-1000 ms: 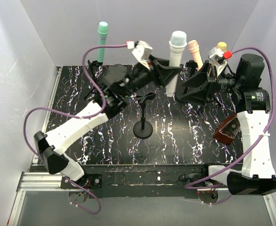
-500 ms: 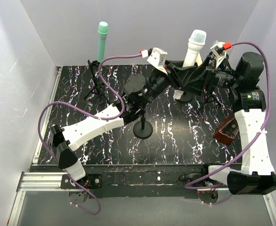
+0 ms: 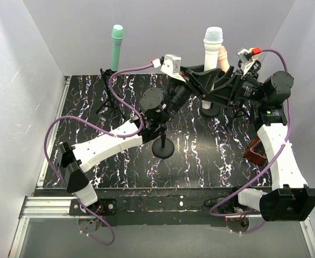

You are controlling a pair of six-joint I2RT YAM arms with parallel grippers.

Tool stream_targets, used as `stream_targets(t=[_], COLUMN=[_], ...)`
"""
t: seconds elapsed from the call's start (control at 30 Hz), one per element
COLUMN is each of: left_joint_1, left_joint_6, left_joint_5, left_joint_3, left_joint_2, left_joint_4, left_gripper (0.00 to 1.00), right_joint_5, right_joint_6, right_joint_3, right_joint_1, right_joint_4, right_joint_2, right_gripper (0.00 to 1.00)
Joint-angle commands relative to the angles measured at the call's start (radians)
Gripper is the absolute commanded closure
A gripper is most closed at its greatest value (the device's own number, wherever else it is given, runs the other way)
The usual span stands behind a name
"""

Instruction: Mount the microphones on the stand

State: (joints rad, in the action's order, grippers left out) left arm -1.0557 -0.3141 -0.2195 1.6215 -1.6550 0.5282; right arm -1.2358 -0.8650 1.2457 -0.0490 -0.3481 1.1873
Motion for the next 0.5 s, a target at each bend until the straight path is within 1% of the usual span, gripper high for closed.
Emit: stream_targets(t=[0.0,0.07,0.13,0.17,0.2,0.23,0.27,0.3,0.33,0.37,0.43,0.47], left_joint_1=[-0.007,-0.007,-0.007,-0.006,-0.007,-0.007,-0.007,-0.007,-0.007,-0.007,-0.007,-0.006], left_joint_6=[-0.023,-0.029,-0.034,-0.036,-0.034,-0.034,-0.033,-0.031,-0.026,-0.02,0.006,0.032], left_joint_5=[-0.03,-0.029,-0.026,-0.024,-0.021,-0.02,-0.015,-0.011,-0.004,0.003,0.025,0.04], left_joint_3=[0.009,0.011,0.006,0.0,-0.006,-0.012,-0.018,-0.025,-0.032,-0.041,-0.057,-0.063], left_joint_2=[0.012,0.008,0.009,0.012,0.017,0.023,0.03,0.038,0.049,0.061,0.096,0.115], left_joint_4=[0.07,0.064,0.061,0.061,0.061,0.061,0.059,0.056,0.049,0.035,-0.016,-0.045], left_gripper=[1.0,1.0,1.0,1.0,1.0,1.0,1.0,1.0,1.0,0.98,0.83,0.74], right_joint_5=[-0.016,-0.016,-0.025,-0.03,-0.036,-0.048,-0.054,-0.063,-0.07,-0.068,-0.068,-0.065], right_joint_6=[-0.089,-0.06,-0.04,-0.031,-0.025,-0.011,0.007,0.036,0.093,0.151,0.315,0.404], right_joint_3=[-0.005,-0.005,-0.003,-0.003,-0.003,-0.002,0.0,0.006,0.017,0.027,0.064,0.083], right_joint_1=[-0.009,-0.011,-0.015,-0.017,-0.018,-0.018,-0.018,-0.018,-0.018,-0.018,-0.015,-0.014], right_joint_4=[-0.172,-0.14,-0.127,-0.121,-0.12,-0.117,-0.102,-0.068,-0.018,0.06,0.228,0.332], right_joint_2=[-0.008,-0.009,-0.008,-0.008,-0.008,-0.008,-0.009,-0.011,-0.014,-0.017,-0.022,-0.028], right_gripper=[0.31,0.36,0.5,0.59,0.73,0.84,0.92,0.98,0.99,0.99,0.99,0.99])
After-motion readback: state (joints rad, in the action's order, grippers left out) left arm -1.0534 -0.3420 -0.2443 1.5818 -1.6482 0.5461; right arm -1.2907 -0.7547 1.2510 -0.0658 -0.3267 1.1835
